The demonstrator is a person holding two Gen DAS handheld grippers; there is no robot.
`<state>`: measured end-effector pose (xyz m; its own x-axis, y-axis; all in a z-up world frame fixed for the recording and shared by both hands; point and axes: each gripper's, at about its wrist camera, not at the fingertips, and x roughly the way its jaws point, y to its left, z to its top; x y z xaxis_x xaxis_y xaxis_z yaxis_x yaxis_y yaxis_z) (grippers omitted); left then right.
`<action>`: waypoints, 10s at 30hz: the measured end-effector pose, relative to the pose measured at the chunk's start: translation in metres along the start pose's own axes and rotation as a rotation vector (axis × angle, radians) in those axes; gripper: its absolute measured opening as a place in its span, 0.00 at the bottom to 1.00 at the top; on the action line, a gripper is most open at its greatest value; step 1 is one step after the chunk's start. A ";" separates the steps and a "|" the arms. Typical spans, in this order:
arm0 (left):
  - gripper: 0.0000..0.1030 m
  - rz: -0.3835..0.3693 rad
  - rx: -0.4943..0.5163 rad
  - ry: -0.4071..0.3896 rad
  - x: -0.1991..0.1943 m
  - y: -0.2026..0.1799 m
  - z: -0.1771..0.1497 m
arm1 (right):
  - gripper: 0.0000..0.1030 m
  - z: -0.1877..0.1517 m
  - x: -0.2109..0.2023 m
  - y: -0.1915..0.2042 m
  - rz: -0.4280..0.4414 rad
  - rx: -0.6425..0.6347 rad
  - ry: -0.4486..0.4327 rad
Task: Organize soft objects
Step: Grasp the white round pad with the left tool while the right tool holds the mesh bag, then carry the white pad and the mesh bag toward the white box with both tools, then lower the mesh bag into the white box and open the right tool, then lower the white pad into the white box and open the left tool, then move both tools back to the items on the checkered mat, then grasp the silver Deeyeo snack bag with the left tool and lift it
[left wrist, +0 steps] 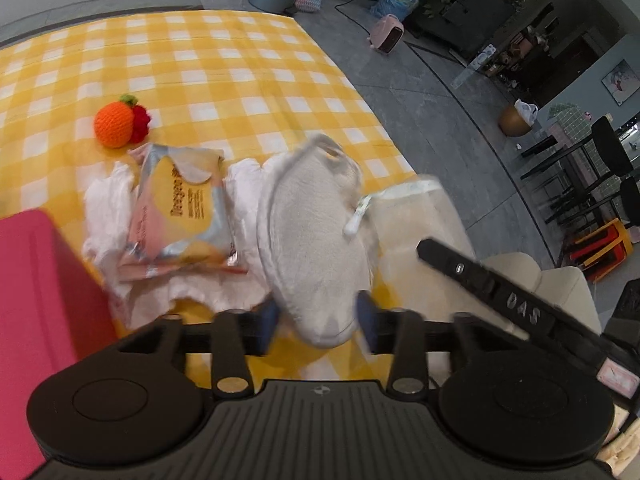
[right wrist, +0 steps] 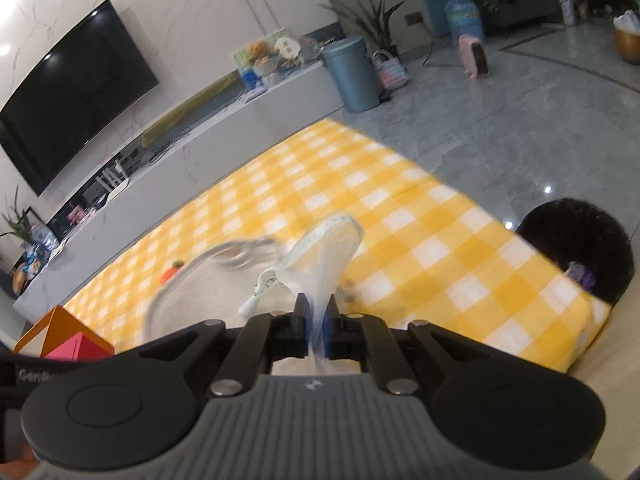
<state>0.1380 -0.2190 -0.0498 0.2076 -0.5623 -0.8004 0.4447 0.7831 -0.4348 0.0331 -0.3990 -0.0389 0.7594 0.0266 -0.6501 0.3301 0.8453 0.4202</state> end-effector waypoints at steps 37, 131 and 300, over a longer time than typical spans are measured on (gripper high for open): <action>0.04 0.198 0.164 -0.423 -0.131 -0.026 -0.030 | 0.05 0.006 -0.031 0.023 0.154 -0.022 -0.040; 0.04 0.138 -0.173 -0.754 -0.271 0.182 -0.089 | 0.97 -0.084 0.019 0.307 0.105 -1.039 -0.192; 0.63 0.067 -0.047 -0.231 -0.084 0.037 0.040 | 0.97 0.042 0.050 0.072 0.103 -0.237 0.047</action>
<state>0.1713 -0.1534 0.0178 0.4312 -0.5504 -0.7150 0.3837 0.8290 -0.4068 0.1180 -0.3590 -0.0144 0.7534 0.1394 -0.6426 0.1073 0.9381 0.3293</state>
